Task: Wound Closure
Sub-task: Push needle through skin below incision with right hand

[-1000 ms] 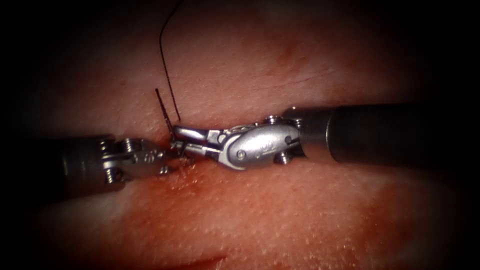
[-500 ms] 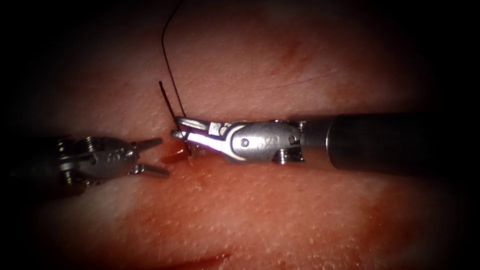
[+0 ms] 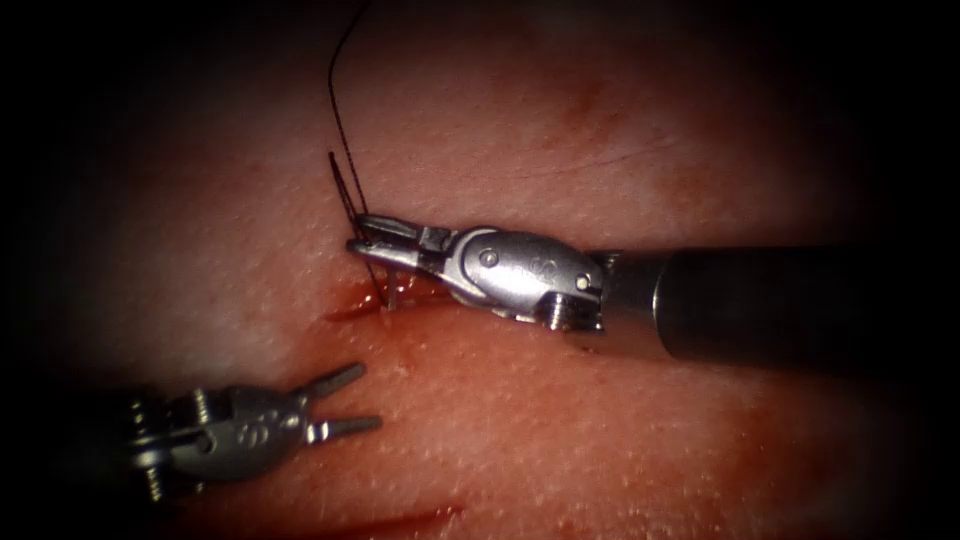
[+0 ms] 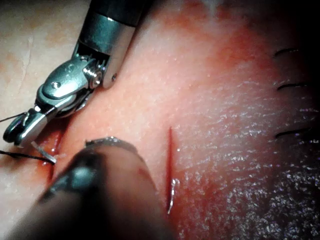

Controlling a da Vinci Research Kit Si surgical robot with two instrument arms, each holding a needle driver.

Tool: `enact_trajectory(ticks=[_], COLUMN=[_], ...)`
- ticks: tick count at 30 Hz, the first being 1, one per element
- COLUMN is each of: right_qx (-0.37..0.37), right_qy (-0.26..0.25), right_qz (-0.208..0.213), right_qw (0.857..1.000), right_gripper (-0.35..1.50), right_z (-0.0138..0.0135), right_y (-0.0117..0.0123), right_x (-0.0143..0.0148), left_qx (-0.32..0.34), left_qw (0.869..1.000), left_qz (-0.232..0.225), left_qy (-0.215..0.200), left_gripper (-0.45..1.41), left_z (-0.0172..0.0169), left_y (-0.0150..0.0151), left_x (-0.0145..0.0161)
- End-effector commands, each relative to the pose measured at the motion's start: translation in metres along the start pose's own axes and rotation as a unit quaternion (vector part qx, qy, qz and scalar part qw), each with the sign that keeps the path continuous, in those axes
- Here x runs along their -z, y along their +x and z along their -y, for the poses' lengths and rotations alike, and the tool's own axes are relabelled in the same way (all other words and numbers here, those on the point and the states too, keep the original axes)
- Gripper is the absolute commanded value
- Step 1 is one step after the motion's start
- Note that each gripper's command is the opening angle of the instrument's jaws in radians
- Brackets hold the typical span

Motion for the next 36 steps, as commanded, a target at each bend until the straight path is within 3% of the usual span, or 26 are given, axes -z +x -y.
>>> enact_trajectory(ticks=[1,7,20,27,36], right_qx=[-0.020,-0.078,-0.110,-0.126,-0.197], right_qy=[0.005,0.015,0.046,0.051,0.077], right_qz=[-0.002,-0.004,-0.009,-0.014,-0.004], right_qw=[1.000,0.997,0.993,0.991,0.977], right_gripper=[-0.35,-0.35,-0.35,-0.35,-0.35], right_z=[-0.0004,-0.0016,-0.0030,-0.0035,-0.0033], right_y=[-0.0003,-0.0003,0.0005,0.0013,0.0011], right_x=[-0.0009,-0.0012,-0.0025,-0.0030,-0.0033], left_qx=[-0.002,-0.010,-0.022,-0.016,-0.012], left_qw=[1.000,1.000,0.999,0.999,0.998], left_qz=[0.001,0.009,0.015,0.018,0.024], left_qy=[-0.004,-0.021,-0.031,-0.048,-0.055], left_gripper=[0.14,0.07,0.00,0.00,0.00], left_z=[-0.0005,-0.0024,-0.0013,-0.0012,0.0000], left_y=[0.0001,-0.0009,-0.0032,-0.0051,-0.0071], left_x=[-0.0011,-0.0029,-0.0032,-0.0049,-0.0057])
